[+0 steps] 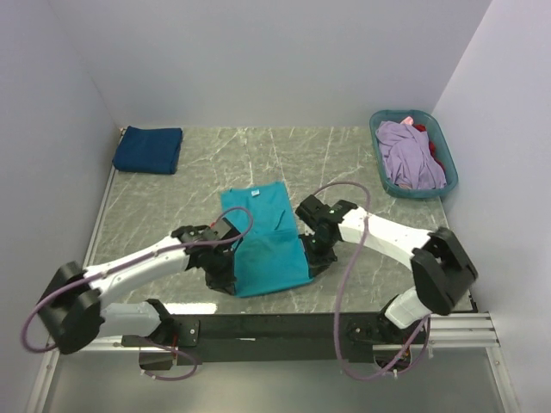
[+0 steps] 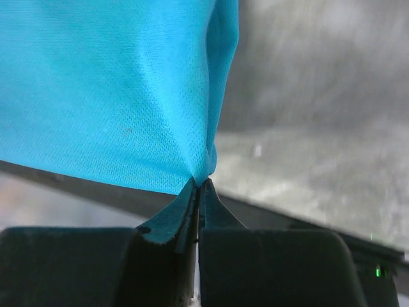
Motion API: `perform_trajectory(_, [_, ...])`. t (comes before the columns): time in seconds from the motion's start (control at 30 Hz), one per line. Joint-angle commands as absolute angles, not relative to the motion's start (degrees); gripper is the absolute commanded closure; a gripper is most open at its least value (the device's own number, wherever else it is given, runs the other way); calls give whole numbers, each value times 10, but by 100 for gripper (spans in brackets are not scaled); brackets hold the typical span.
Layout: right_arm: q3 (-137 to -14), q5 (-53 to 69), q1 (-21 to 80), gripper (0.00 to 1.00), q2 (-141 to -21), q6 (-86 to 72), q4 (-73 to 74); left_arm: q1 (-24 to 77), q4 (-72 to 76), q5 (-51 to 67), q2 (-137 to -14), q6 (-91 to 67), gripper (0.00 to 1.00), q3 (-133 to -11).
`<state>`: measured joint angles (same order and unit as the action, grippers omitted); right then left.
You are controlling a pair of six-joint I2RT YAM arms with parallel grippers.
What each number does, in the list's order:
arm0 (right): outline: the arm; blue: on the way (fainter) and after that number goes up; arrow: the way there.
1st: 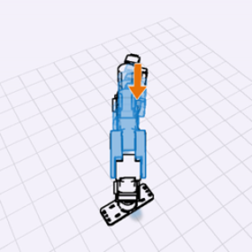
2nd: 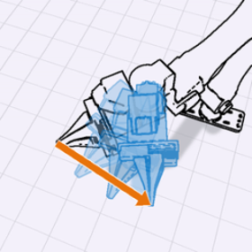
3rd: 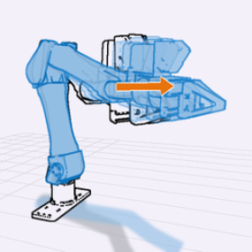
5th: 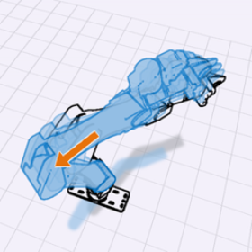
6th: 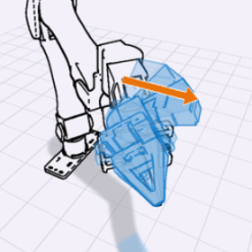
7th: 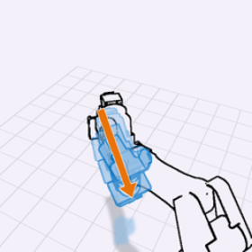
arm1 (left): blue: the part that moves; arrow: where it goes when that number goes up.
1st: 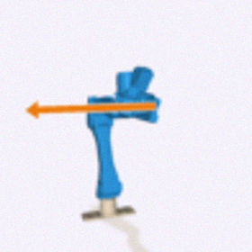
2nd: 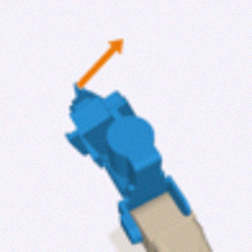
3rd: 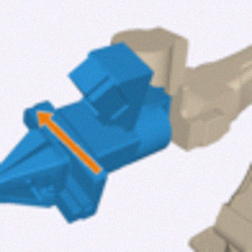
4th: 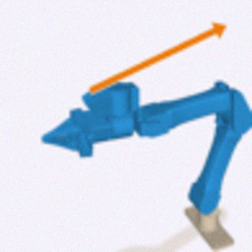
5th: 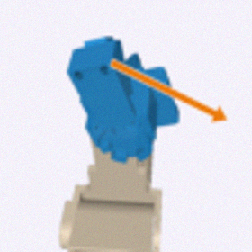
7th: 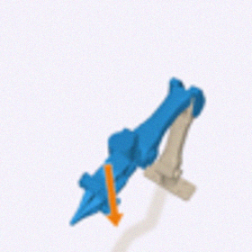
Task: Fold and stack the t-shirts
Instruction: Fold the tshirt
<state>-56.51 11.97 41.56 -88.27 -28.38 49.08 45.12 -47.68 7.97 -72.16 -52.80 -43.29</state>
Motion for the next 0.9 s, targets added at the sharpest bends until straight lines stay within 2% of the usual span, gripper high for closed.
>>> perform_trajectory(0.0, [-561,116,424,100,-822,-267,585,480,-560,116,-659,-582,99,-418])
perform_trajectory(0.1, [-593,97,424,100,-806,-262,624,476,-565,118,-628,-581,99,-436])
perform_trajectory(0.23, [-697,47,414,100,-827,-257,652,448,-575,92,-674,-539,99,-509])
perform_trajectory(0.47, [-843,43,393,100,-909,-234,660,355,-567,76,-717,-469,99,-595])
perform_trajectory(0.87, [-1041,83,346,100,-1030,-200,664,237,-526,111,-765,-398,99,-656])
